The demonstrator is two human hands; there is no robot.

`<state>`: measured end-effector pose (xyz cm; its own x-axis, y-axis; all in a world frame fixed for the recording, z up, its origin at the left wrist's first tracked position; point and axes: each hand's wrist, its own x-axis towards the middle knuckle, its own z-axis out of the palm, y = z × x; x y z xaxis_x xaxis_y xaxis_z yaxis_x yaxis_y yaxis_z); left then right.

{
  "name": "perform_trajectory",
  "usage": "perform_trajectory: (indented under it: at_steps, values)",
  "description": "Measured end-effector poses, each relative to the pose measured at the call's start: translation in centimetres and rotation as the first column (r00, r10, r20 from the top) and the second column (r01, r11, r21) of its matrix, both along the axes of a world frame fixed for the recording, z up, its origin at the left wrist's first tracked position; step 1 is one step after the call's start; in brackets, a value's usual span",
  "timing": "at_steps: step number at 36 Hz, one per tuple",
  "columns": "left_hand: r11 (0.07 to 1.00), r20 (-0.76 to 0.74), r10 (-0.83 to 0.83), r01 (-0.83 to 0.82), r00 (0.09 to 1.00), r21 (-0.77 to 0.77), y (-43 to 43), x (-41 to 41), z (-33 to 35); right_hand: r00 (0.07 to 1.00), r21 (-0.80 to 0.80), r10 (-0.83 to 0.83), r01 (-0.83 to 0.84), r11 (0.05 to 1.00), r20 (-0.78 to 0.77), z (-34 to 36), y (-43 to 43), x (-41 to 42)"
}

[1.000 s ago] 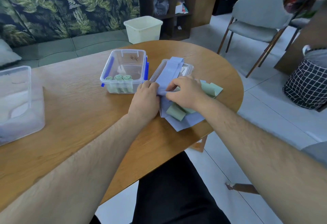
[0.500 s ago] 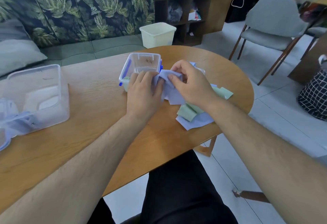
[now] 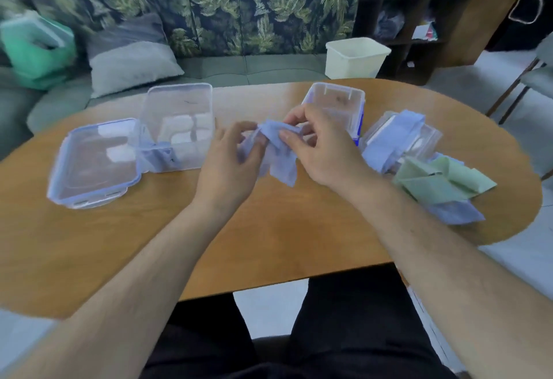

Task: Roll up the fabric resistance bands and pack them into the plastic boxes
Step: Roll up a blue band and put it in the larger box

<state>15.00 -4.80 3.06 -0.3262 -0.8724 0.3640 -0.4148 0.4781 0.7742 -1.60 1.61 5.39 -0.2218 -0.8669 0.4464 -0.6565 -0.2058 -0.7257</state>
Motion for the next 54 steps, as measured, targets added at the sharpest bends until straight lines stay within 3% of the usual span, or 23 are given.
perform_trajectory:
  at_steps: [3, 6, 8, 11, 14, 17, 20, 23, 29, 32, 35, 41, 44, 46, 49, 54]
  values:
    - [0.979, 0.065, 0.008, -0.021, 0.998, 0.204, -0.2, 1.9, -1.2, 0.995, 0.091, 0.01, -0.001, 0.996, -0.094, -2.3, -0.9, 1.2]
    - [0.894, -0.025, -0.003, 0.014, 1.0, 0.449, 0.0, 2.9, -1.9, 0.98, 0.173, 0.106, -0.077, 0.982, -0.166, -3.8, -0.7, 2.0]
    - [0.858, -0.068, 0.024, 0.014, 0.997, 0.513, 0.0, 3.4, -2.2, 0.968, 0.187, 0.147, -0.109, 0.976, -0.205, -4.2, -0.2, 2.4]
    - [0.847, -0.073, 0.062, -0.014, 0.995, 0.531, -0.1, 4.1, -2.7, 0.994, 0.223, 0.078, -0.06, 0.973, -0.073, -4.0, 0.3, 2.5]
    - [0.874, 0.025, 0.046, -0.053, 0.999, 0.483, -0.3, 4.6, -3.2, 0.997, 0.195, -0.065, 0.056, 0.979, 0.038, -3.8, -0.1, 2.2]
    - [0.886, 0.109, -0.01, -0.041, 0.994, 0.461, -0.3, 4.6, -3.5, 0.989, 0.291, -0.149, 0.143, 0.946, -0.005, -4.1, -0.8, 1.8]
    - [0.898, 0.177, -0.076, -0.01, 0.981, 0.44, 0.0, 4.5, -3.7, 0.99, 0.481, -0.129, 0.136, 0.866, -0.049, -5.0, -1.0, 1.6]
    - [0.909, 0.234, -0.13, 0.022, 0.963, 0.415, 0.3, 4.2, -3.7, 0.997, 0.568, -0.067, 0.07, 0.82, -0.027, -5.7, -0.6, 1.7]
    - [0.939, 0.193, -0.159, 0.087, 0.968, 0.333, 0.9, 3.8, -3.7, 0.993, 0.479, -0.11, 0.074, 0.875, 0.047, -6.2, -0.2, 1.6]
    - [0.922, 0.109, -0.258, 0.211, 0.96, 0.326, 1.4, 3.6, -3.2, 0.985, 0.447, -0.14, 0.081, 0.891, 0.102, -6.0, -0.2, 1.3]
    - [0.905, 0.141, -0.34, 0.283, 0.93, 0.316, 1.6, 3.4, -3.1, 0.981, 0.434, -0.147, 0.079, 0.898, 0.127, -5.9, 0.0, 1.1]
    - [0.963, 0.204, -0.233, 0.196, 0.951, 0.187, 1.1, 2.8, -3.9, 0.983, 0.394, -0.122, 0.06, 0.917, 0.135, -5.6, 1.0, 1.1]
    - [0.971, 0.148, -0.192, 0.166, 0.97, 0.173, 1.0, 2.5, -3.7, 0.992, 0.389, -0.015, -0.036, 0.92, 0.128, -5.2, 1.8, 1.4]
    - [0.972, 0.087, -0.168, 0.15, 0.982, 0.183, 0.8, 2.3, -3.5, 0.998, 0.38, 0.052, -0.06, 0.923, 0.032, -5.0, 2.0, 1.6]
    - [0.976, 0.041, -0.143, 0.134, 0.989, 0.174, 0.6, 2.1, -3.3, 0.999, 0.299, 0.037, -0.028, 0.954, -0.023, -4.6, 1.6, 2.0]
    - [0.998, 0.024, 0.042, -0.041, 0.999, -0.042, 0.8, 1.9, -2.7, 0.988, 0.232, -0.048, 0.013, 0.973, 0.148, -2.7, 1.1, 2.6]
